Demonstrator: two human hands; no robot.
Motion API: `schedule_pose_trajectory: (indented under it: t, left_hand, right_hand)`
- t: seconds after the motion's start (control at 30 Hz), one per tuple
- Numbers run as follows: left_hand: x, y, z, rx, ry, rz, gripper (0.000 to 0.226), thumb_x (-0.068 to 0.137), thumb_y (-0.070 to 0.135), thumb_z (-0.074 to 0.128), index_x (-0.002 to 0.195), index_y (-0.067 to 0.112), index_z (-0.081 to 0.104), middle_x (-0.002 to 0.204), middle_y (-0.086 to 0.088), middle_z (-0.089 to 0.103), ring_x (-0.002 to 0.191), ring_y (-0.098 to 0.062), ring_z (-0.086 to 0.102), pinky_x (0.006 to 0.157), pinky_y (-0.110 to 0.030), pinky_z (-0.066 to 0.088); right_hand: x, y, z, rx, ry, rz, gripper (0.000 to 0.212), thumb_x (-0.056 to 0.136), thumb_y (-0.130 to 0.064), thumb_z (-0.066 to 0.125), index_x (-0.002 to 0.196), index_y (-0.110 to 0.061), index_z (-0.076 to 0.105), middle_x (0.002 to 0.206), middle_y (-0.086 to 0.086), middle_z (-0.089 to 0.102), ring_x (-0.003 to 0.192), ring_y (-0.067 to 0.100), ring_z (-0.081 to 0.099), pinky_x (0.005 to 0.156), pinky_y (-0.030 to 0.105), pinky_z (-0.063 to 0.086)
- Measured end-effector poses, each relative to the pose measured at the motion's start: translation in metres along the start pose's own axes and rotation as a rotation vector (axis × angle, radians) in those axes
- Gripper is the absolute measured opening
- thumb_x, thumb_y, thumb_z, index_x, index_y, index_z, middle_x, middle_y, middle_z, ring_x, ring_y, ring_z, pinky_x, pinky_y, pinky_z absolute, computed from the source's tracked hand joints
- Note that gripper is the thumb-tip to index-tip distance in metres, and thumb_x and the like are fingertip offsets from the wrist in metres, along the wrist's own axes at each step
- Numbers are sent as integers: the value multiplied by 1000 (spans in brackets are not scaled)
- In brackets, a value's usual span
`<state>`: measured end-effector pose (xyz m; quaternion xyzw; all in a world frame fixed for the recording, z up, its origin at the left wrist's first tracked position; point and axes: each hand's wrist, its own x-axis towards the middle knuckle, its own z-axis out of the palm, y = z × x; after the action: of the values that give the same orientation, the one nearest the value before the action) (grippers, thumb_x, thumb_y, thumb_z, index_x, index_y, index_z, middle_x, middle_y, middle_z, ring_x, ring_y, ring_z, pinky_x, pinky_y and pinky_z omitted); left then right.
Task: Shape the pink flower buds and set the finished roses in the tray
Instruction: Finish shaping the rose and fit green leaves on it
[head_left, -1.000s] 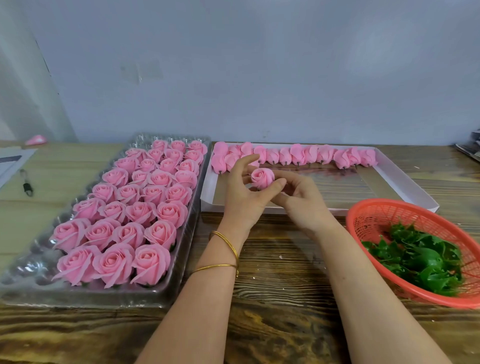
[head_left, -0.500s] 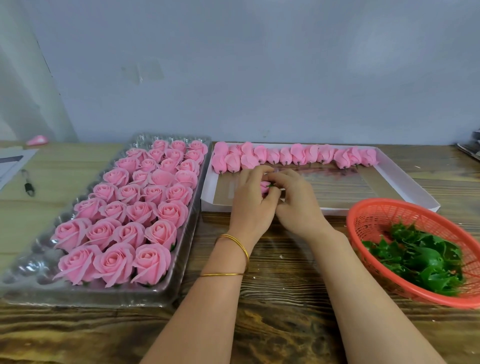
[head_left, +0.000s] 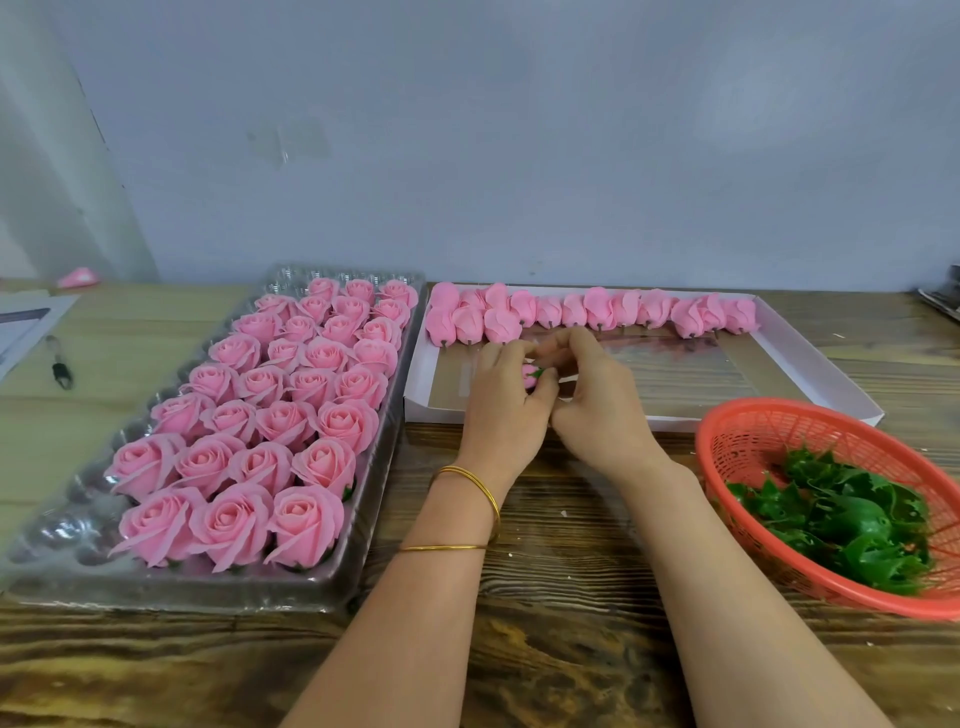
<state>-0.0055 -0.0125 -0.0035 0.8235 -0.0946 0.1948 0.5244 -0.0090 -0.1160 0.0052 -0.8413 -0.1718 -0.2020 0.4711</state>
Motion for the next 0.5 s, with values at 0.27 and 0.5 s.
schedule_pose_trajectory:
  t: [0.27,0.5]
  left_hand:
    - [-1,0,-1,107,33,55,14,93,8,58,106,3,62,111,-12,53,95,-12,51,77,-5,39]
    - [-2,-1,-3,141,34,62,16,93,6,55,108,3,62,112,-11,50,86,9,44,74,3,31]
  right_hand:
    - [-1,2,0,9,-10,20,31,74,15,58,92,-9,54,87,0,63,87,20,62,78,36,52]
    - [-1,5,0,52,-13,51,29,77,13,61,93,-9,52,86,-9,58,86,12,60,78,41,55]
